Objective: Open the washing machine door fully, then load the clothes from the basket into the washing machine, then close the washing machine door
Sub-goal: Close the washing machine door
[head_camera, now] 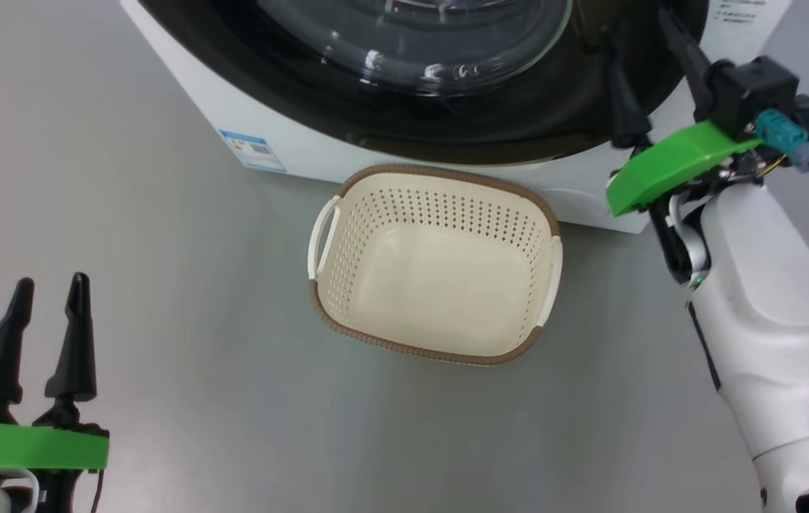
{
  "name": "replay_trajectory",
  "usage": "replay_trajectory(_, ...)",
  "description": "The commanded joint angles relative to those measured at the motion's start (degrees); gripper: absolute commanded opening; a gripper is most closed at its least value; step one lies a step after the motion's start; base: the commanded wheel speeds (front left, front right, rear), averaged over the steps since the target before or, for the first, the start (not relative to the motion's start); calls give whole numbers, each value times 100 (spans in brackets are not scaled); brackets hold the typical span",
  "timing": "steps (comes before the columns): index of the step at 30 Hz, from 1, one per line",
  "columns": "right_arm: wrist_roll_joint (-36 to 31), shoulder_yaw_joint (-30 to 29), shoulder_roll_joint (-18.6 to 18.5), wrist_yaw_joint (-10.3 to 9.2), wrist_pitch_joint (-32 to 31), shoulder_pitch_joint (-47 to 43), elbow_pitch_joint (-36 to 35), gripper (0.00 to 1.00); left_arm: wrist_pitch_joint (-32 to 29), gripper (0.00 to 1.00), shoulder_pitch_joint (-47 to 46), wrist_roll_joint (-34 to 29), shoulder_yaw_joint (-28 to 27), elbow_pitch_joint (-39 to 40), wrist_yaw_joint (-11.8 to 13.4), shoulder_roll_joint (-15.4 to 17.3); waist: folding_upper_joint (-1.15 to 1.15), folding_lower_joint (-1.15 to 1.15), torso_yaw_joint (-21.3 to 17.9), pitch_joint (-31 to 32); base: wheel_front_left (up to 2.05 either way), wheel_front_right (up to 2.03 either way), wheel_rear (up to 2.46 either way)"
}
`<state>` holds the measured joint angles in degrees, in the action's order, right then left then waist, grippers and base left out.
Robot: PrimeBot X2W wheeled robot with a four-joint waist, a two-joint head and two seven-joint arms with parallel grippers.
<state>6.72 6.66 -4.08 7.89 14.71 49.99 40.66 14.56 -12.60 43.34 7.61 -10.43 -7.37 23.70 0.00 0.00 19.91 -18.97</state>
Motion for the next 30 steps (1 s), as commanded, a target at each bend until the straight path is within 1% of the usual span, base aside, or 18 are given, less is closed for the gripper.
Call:
replay_trajectory(1, 139, 201, 119, -41, 29, -163, -216, 100, 44, 100, 17, -76, -202, 98, -12, 212, 0, 0, -196, 237, 0, 0, 0)
replay_trajectory(9, 522, 434, 120, -41, 29, -759, -603, 100, 44, 100, 262, -221, -181, 110, -12, 161, 0, 0, -578, 709, 0, 0, 0)
replay_trajectory(17, 771, 510, 114, -41, 29, -1588, -1211, 100, 44, 100, 551, -416, -257, 136, -12, 80, 0, 0, -1112, 1151, 0, 0, 0)
replay_trajectory(23, 920, 458, 73, -41, 29, -2125, -1698, 100, 44, 100, 746, -542, -342, 201, -12, -1, 0, 0, -1544, 1363, 0, 0, 0)
replay_trajectory(24, 920, 458, 73, -41, 29, -2125, -1698, 100, 44, 100, 746, -542, -342, 201, -12, -1, 0, 0, -1544, 1363, 0, 0, 0)
replay_trajectory(30, 992, 413, 14, -41, 29, -2622, -2133, 100, 44, 100, 903, -641, -417, 258, -12, -102, 0, 0, -1896, 1507, 0, 0, 0)
